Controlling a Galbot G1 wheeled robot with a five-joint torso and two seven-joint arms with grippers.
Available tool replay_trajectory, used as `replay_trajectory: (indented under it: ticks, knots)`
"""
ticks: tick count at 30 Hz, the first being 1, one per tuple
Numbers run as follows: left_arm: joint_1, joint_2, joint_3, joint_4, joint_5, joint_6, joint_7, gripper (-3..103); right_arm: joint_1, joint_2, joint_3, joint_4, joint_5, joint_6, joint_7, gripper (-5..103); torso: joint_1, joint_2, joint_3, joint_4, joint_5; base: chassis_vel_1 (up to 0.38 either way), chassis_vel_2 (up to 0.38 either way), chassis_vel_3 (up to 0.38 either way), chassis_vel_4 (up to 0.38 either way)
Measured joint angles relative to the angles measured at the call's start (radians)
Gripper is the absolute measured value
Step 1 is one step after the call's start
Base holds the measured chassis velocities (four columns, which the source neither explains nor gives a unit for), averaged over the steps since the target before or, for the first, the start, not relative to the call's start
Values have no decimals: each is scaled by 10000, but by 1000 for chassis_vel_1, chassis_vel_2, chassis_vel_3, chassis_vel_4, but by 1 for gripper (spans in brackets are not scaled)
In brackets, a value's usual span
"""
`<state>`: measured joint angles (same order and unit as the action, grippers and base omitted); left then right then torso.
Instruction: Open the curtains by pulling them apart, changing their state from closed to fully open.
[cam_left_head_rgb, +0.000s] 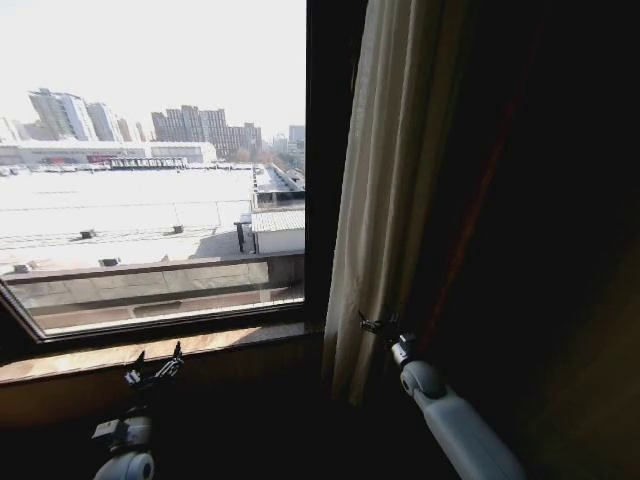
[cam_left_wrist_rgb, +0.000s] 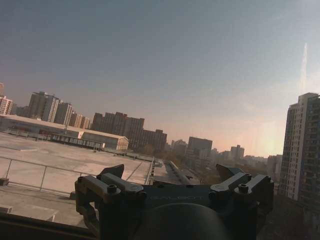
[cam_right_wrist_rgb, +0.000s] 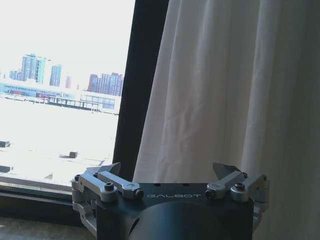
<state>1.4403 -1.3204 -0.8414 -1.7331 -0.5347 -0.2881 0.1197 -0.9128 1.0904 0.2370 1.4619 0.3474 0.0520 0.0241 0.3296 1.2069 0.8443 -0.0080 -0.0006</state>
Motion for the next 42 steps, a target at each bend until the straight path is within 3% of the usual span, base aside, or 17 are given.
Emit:
replay_trajectory:
  ticks: [42]
  knots:
    - [0, 1, 0, 0, 0, 0, 0, 100, 5, 1, -1, -4, -2, -2, 3, 100, -1, 2, 0, -1, 2, 382, 326, -384, -324]
